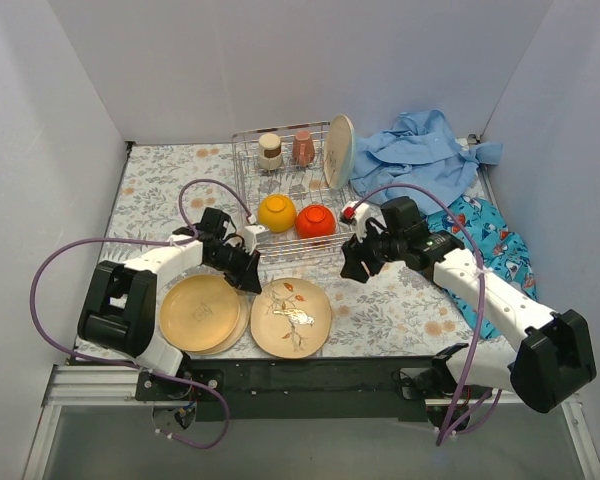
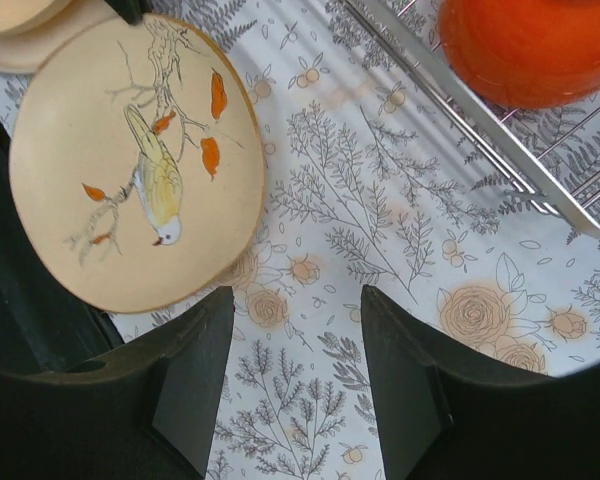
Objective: Load the mixed dishes into the dish rack
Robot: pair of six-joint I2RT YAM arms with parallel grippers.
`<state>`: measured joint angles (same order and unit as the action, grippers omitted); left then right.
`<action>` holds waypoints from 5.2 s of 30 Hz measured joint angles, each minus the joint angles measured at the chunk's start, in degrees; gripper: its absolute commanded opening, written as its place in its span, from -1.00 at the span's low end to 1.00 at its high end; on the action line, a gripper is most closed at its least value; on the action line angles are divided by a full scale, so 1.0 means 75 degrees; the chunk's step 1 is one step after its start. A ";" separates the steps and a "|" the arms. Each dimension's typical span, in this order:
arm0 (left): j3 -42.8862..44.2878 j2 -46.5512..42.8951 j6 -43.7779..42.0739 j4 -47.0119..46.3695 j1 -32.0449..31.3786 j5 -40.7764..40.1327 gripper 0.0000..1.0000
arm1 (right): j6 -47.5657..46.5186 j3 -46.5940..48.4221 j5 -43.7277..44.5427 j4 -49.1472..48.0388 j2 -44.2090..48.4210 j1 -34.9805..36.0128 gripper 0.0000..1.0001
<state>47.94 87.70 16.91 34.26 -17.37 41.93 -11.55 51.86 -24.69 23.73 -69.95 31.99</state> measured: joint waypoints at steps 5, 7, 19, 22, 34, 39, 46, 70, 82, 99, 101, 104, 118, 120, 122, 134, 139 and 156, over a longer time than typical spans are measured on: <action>0.0181 -0.0012 -0.0003 0.0093 -0.0055 0.0140 -1.00 | -0.0519 -0.0431 -0.0335 0.0020 0.0128 -0.0006 0.27; 0.0248 -0.0044 -0.0006 0.0178 -0.0067 0.0157 -1.00 | -0.0641 -0.0452 -0.0568 0.0009 0.0076 -0.0006 0.28; 0.1037 -0.0411 0.0178 0.0437 -0.0335 0.0560 -1.00 | 0.0073 -0.0449 -0.2110 -0.0825 -0.0944 0.0122 0.29; 0.1224 -0.0466 0.0230 0.0478 -0.0408 0.0685 -1.00 | 0.0236 -0.0434 -0.2256 -0.1020 -0.1166 0.0201 0.29; 0.1376 -0.0781 0.0522 0.0385 -0.0481 0.1122 -1.00 | 0.0848 -0.0358 -0.2690 -0.1973 -0.2361 0.0656 0.25; 0.1376 -0.0833 0.0618 0.0367 -0.0501 0.1107 -0.30 | 0.0968 -0.0087 -0.2736 -0.2069 -0.2897 0.0688 0.24; 0.0965 -0.0921 0.0650 0.0219 -0.0501 0.0393 -0.01 | 0.1003 -0.0125 -0.2669 -0.2154 -0.2611 0.0688 0.27; 0.0023 -0.0125 -0.0023 -0.0723 -0.0554 -0.0764 -0.09 | 0.0877 -0.0903 -0.2209 -0.2162 -0.1116 0.0685 0.29; -0.0708 -0.0323 0.0090 -0.0624 -0.0542 -0.1154 -0.23 | 0.0822 -0.0933 -0.2154 -0.2174 -0.1020 0.0635 0.28; -0.0306 -0.0204 0.0533 -0.0504 -0.0705 0.0294 -1.00 | 0.0134 -0.1524 -0.1964 -0.2168 -0.1122 0.0635 0.33; -0.0099 -0.0204 0.0539 -0.0472 -0.0708 0.0303 -1.00 | 0.0131 -0.1521 -0.2028 -0.2183 -0.1221 0.0635 0.34; 0.0216 -0.0204 0.0519 -0.0458 -0.0708 0.0289 -1.00 | 0.0259 -0.1521 -0.2142 -0.2288 -0.1448 0.0635 0.35; 0.0775 -0.0204 0.0449 -0.0353 -0.0766 0.0321 -1.00 | 0.1431 -0.1011 -0.2334 -0.3456 -0.2658 0.0595 -0.38; 0.0790 -0.0204 0.0443 -0.0277 -0.0764 0.0361 -1.00 | 0.1536 -0.0970 -0.2375 -0.3526 -0.2821 0.0536 -0.62; 0.0796 -0.0204 0.0423 -0.0163 -0.0766 0.0399 -1.00 | 0.1743 -0.0947 -0.2512 -0.3523 -0.2943 0.0487 -0.68; 0.1005 -0.0207 0.0565 -0.0286 -0.0766 0.0490 -0.99 | 0.1915 -0.0717 -0.2815 -0.3646 -0.3284 0.0510 -0.97; 0.1364 -0.0216 0.0941 -0.0154 -0.0769 0.0408 0.03 | 0.1915 -0.0420 -0.2914 -0.3110 -0.3305 0.0318 -0.97; 0.3279 -0.0469 0.3110 -0.2637 0.1582 -0.4272 -1.00 | 0.1848 0.3963 -0.0478 0.0361 -0.1676 -0.0207 -0.97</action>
<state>72.53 84.18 40.23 14.48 -5.50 9.89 2.31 81.58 -28.27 26.44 -82.52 30.44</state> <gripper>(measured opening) 0.008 0.210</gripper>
